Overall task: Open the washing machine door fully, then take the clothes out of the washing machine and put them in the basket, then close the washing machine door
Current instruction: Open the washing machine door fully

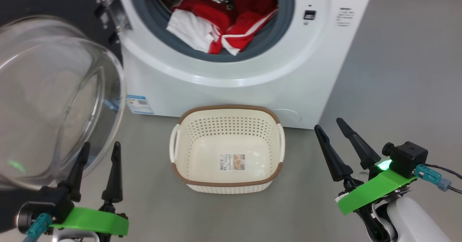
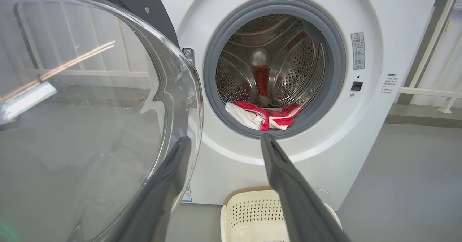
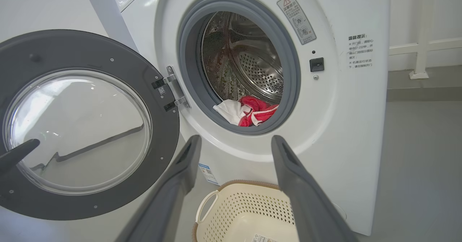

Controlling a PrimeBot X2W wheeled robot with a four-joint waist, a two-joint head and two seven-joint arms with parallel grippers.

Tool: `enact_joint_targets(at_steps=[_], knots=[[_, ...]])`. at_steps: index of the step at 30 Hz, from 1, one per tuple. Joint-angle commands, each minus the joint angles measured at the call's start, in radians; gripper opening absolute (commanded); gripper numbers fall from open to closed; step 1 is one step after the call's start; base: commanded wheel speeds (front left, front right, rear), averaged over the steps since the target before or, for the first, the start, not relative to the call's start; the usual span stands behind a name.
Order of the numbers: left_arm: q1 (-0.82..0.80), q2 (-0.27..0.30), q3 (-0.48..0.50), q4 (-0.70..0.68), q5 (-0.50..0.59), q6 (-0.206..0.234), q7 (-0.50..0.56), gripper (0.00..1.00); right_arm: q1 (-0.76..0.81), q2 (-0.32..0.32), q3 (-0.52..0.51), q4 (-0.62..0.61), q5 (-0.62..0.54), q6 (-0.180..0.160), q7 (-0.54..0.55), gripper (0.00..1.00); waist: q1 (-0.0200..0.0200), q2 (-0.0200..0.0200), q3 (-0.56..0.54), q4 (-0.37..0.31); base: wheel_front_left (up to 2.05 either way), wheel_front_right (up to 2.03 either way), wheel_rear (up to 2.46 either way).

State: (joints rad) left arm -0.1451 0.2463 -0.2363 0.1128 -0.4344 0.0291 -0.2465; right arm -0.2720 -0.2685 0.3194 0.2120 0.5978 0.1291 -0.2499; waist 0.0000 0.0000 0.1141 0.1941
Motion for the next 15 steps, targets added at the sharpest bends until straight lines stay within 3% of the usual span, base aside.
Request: enact_joint_targets(at_steps=[1,15], knots=[[-0.013,0.018,0.039,-0.028,-0.006,0.009,-0.006,1.0,-0.013,-0.004,0.012,-0.028,-0.019,0.002,-0.012,1.0,0.0,0.0,0.002,-0.052,0.0,0.0,0.0],[0.03,-0.015,0.098,-0.036,-0.019,0.005,-0.015,1.0,-0.016,0.002,-0.038,-0.041,-0.059,0.002,-0.012,1.0,0.0,0.0,0.0,-0.206,0.0,0.0,0.0]])
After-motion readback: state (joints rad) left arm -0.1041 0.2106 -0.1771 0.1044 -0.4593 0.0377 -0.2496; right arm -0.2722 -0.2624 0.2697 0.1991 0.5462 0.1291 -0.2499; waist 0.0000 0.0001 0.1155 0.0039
